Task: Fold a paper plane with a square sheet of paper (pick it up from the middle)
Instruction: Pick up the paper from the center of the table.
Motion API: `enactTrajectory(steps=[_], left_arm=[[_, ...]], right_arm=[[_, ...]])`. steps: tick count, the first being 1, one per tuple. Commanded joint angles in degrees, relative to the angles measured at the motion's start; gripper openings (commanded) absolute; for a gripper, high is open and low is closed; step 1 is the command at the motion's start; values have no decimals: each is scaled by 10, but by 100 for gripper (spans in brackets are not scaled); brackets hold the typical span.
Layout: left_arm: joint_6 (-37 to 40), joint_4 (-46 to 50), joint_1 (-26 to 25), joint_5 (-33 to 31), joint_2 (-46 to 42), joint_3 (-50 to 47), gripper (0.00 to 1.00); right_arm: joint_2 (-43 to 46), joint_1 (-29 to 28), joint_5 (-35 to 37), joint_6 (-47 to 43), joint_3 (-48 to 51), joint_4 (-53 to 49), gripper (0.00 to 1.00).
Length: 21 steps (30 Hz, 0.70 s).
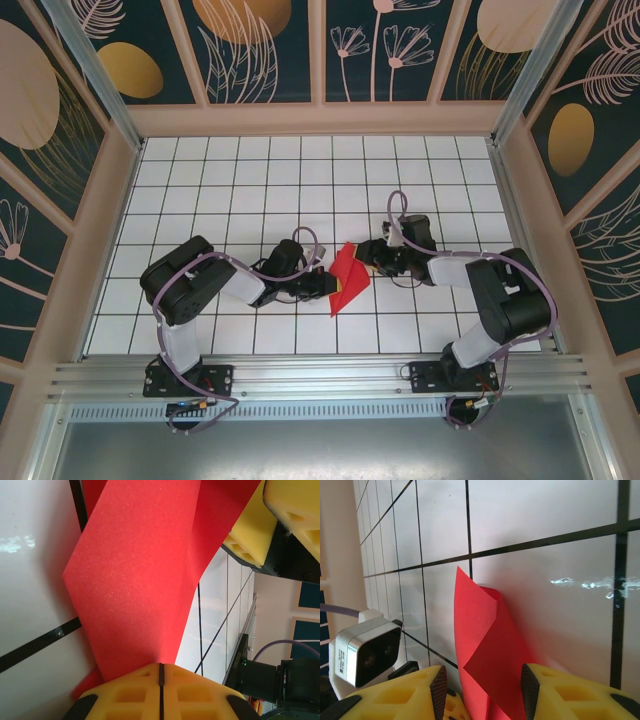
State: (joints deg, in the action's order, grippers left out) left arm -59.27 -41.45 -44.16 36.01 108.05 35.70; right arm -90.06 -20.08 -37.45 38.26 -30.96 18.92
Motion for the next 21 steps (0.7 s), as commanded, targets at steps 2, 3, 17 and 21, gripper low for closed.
enactTrajectory(steps=[2, 3, 17, 21], left_arm=[[-2, -18, -1, 4, -4, -8, 10], [-2, -18, -1, 4, -4, -8, 10], [0, -13, -1, 7, -13, -10, 10], [4, -7, -1, 5, -14, -10, 10]], right_arm=[[-13, 2, -31, -29, 5, 25, 47], [-13, 3, -31, -31, 5, 25, 47], [-32, 3, 3, -95, -32, -35, 49], [-34, 5, 34, -127, -55, -76, 53]])
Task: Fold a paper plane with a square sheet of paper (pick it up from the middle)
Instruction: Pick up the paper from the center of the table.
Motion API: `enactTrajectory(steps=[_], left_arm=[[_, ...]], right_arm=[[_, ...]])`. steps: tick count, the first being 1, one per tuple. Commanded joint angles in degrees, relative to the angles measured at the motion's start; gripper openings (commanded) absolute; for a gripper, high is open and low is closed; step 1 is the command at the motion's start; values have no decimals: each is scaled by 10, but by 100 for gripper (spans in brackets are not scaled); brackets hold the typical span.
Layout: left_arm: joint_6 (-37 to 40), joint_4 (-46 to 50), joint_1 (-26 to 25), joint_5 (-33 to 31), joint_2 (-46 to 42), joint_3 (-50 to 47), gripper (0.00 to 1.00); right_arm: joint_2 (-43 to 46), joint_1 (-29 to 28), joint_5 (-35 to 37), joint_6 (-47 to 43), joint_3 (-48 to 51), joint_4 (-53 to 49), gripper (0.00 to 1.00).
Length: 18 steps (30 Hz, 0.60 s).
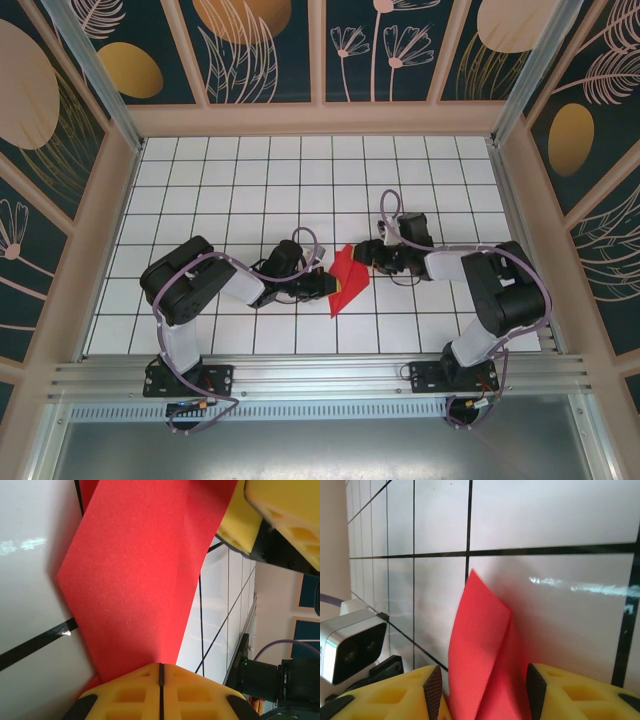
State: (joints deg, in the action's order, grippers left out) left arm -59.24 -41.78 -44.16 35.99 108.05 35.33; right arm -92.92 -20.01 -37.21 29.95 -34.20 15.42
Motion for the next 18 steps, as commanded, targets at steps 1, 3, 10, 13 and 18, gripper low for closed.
enactTrajectory(steps=[1, 3, 10, 13, 18], left_arm=[[2, -4, -1, 3, -16, -7, 10], [2, -4, -1, 2, -16, -7, 10], [0, -7, -1, 4, -13, -2, 10], [1, -7, -1, 6, -13, -2, 10], [1, -8, -1, 7, -16, -2, 10]], right_arm=[[-6, 5, 37, -49, -27, -47, 53], [-16, 8, 19, -55, -34, -50, 53], [-41, 6, -21, -61, -32, -25, 42], [-47, 8, -35, -70, -35, -15, 41], [-60, 11, -70, -82, -43, -1, 40]])
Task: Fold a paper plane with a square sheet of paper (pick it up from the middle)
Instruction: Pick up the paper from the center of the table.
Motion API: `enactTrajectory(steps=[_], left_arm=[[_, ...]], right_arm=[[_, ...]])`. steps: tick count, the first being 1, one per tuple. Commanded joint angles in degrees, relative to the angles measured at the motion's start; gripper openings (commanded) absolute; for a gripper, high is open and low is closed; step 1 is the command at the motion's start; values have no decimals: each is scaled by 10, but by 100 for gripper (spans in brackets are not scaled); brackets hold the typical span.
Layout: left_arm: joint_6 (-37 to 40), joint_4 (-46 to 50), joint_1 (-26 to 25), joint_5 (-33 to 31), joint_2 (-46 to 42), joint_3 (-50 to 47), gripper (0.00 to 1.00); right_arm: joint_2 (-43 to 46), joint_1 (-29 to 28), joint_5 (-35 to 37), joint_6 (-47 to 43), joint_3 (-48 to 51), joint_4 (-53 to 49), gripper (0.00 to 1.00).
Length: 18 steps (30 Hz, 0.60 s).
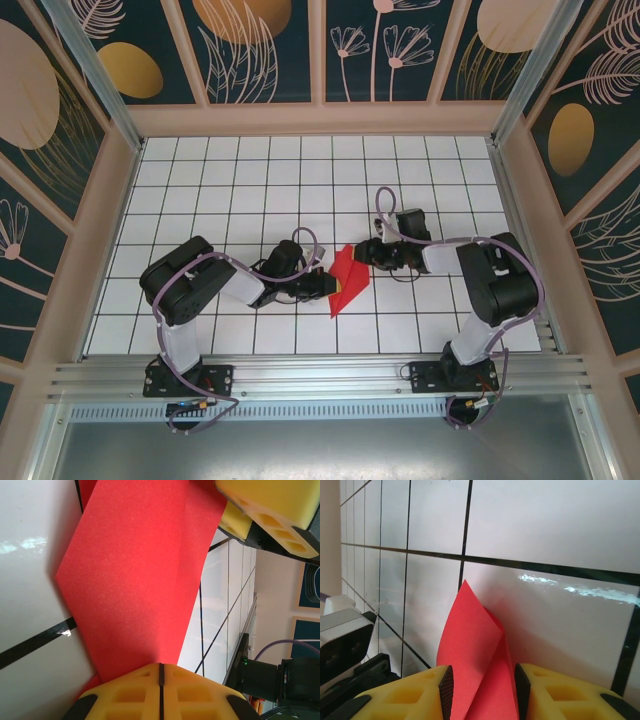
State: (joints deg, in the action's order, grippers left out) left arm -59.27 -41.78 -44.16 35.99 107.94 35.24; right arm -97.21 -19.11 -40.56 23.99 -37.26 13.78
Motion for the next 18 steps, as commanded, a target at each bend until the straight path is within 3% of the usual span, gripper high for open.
enactTrajectory(steps=[1, 9, 18], left_arm=[[1, -9, -1, 7, -15, -2, 10], [0, -11, -1, 6, -19, -2, 10], [16, 12, -1, -20, -40, -6, 13]], right_arm=[[-19, 2, -44, -24, -14, 16, 40], [-37, 1, -50, -24, -32, 15, 37], [-32, 4, -44, -13, -49, 8, 20]])
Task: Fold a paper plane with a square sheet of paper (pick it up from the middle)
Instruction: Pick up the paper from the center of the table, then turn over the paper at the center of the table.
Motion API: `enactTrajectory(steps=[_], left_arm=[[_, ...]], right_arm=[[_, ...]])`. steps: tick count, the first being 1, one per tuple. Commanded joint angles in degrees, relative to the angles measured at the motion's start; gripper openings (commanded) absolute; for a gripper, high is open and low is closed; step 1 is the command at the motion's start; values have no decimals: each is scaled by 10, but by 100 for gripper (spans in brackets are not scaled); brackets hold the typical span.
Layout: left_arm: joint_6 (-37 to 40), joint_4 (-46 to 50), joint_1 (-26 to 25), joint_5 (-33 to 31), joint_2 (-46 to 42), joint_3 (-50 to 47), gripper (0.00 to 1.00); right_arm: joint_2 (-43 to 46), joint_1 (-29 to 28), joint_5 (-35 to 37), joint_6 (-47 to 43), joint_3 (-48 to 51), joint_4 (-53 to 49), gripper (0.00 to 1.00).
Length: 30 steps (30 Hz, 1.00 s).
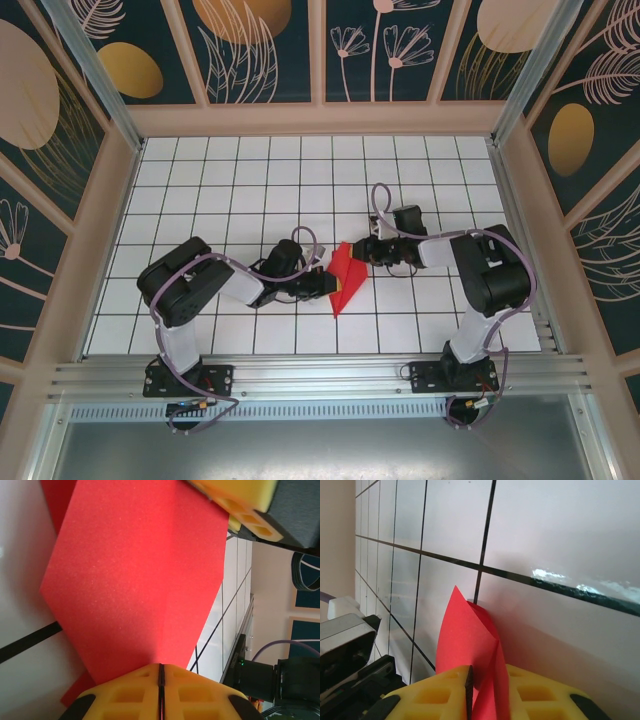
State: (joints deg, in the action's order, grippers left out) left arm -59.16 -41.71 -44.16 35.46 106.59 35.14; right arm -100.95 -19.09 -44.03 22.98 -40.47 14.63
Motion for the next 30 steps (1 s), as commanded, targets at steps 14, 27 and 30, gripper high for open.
enactTrajectory(steps=[14, 27, 30], left_arm=[[189, 246, -30, -242, -216, 7, 41], [344, 402, -200, -521, -187, 92, 58], [356, 422, -216, -562, -149, 120, 62]], right_arm=[[99, -5, 88, 129, -45, -86, 10], [121, -38, 170, 210, -89, -148, 10], [122, -39, 171, 215, -93, -152, 11]])
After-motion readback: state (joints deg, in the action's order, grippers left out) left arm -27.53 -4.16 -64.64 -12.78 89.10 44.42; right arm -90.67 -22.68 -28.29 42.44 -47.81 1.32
